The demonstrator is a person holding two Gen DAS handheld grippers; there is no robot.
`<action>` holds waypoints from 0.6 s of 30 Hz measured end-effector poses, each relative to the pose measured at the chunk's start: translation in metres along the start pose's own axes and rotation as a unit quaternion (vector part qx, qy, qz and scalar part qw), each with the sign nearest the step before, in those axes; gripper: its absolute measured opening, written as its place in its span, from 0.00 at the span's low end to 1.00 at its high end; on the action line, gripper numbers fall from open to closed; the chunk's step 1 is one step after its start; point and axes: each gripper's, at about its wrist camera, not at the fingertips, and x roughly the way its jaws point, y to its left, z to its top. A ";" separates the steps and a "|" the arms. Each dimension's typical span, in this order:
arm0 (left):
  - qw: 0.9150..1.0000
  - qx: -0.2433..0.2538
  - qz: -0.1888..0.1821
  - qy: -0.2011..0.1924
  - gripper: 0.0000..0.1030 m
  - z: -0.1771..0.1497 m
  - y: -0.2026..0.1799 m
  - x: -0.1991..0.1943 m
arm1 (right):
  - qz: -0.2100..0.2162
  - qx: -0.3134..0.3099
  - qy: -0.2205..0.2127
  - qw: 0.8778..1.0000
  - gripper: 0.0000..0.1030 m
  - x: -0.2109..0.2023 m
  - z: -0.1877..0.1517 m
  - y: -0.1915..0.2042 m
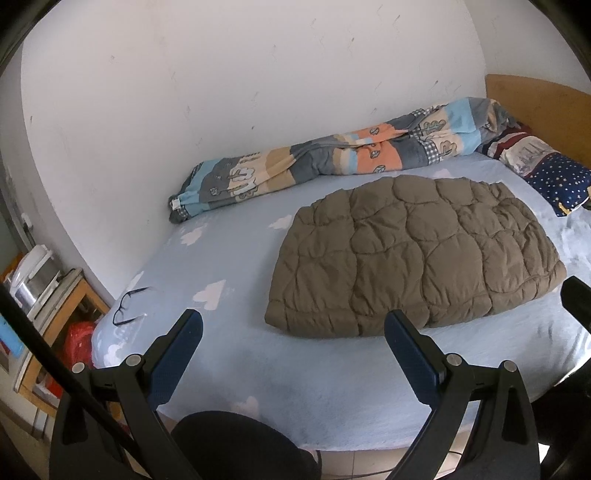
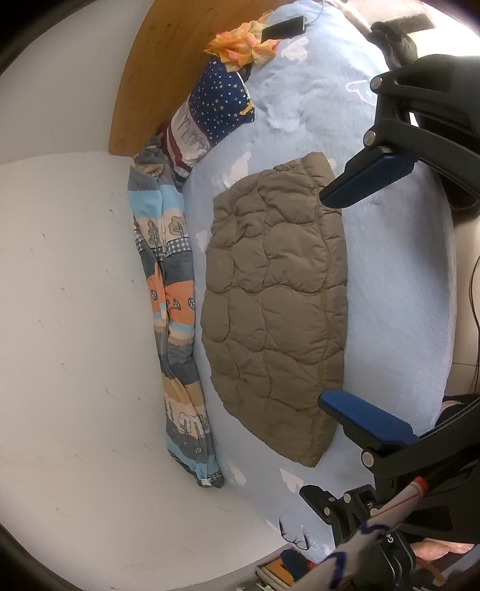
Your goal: Fold large clothes
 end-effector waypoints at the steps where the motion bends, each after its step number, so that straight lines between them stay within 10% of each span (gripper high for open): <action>1: 1.000 0.000 0.001 0.003 0.95 -0.001 -0.001 0.001 | 0.000 0.000 0.001 1.000 0.98 0.000 0.000 0.000; 18: 1.000 0.010 0.005 0.023 0.95 -0.007 -0.005 0.013 | 0.005 0.002 0.004 1.000 0.98 0.002 -0.002 0.000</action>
